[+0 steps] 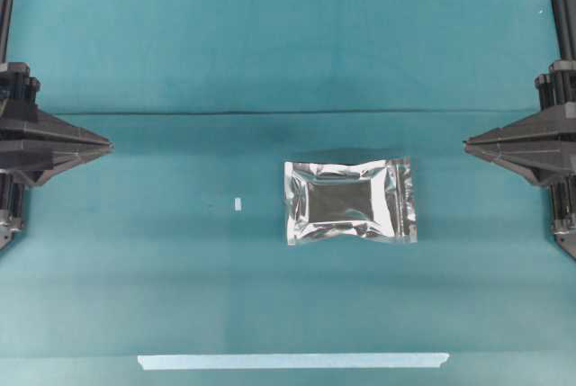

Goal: Hand over the silver zip bag and make it stand upright.
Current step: 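Move the right gripper to the right edge of the silver foil bag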

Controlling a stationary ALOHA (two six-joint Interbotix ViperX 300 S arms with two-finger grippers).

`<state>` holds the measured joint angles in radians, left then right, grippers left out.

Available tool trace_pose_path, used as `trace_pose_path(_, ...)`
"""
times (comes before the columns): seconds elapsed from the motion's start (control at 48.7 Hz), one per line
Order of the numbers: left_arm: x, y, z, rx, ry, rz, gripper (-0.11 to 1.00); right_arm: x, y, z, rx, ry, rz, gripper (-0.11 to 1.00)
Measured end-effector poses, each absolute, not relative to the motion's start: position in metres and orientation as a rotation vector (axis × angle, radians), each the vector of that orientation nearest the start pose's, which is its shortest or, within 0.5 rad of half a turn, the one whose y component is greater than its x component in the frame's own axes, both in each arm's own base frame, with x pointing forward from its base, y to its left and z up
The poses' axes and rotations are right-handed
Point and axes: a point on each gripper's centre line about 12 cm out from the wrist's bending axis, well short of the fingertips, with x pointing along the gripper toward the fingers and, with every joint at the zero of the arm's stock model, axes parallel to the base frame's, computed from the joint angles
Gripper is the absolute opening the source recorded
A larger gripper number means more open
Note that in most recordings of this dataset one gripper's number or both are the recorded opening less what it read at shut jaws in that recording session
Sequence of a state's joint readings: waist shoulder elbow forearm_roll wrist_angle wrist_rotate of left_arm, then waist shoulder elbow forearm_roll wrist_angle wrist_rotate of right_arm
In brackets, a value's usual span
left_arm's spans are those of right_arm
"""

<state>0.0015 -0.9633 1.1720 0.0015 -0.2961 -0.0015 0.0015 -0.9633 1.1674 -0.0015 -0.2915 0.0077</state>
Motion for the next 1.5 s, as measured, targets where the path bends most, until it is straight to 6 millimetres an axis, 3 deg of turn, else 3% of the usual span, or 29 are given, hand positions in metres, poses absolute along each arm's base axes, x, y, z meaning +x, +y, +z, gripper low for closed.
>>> trace_pose_path(0.144,0.206,-0.002,0.293,0.03,-0.057,-0.01,-0.01,0.201,-0.001,0.298,0.064,-0.068,-0.006,0.0)
trace_pose_path(0.369,0.212,-0.004,0.298,0.067,-0.031,-0.019,-0.01,0.207,-0.002,0.294,0.279,0.058,-0.022,0.0)
trace_pose_path(0.513,0.217,-0.004,0.298,0.065,0.038,-0.022,-0.01,0.21,-0.008,0.291,0.601,0.126,-0.08,0.0)
trace_pose_path(0.616,0.221,-0.005,0.297,0.073,0.088,-0.024,-0.01,0.212,-0.015,0.276,0.886,0.21,-0.167,0.0)
trace_pose_path(0.718,0.226,-0.005,0.297,0.072,0.113,-0.026,-0.01,0.215,-0.016,0.26,1.047,0.309,-0.23,0.0)
trace_pose_path(1.006,0.233,-0.005,0.288,0.072,0.159,-0.028,-0.01,0.224,-0.025,0.225,1.163,0.438,-0.365,0.0)
trace_pose_path(1.252,0.232,-0.005,0.285,0.071,0.188,-0.028,-0.01,0.213,-0.028,0.178,1.301,0.543,-0.516,0.0)
trace_pose_path(1.498,0.234,-0.005,0.279,0.067,0.225,-0.029,-0.01,0.202,-0.027,0.159,1.294,0.541,-0.54,0.0)
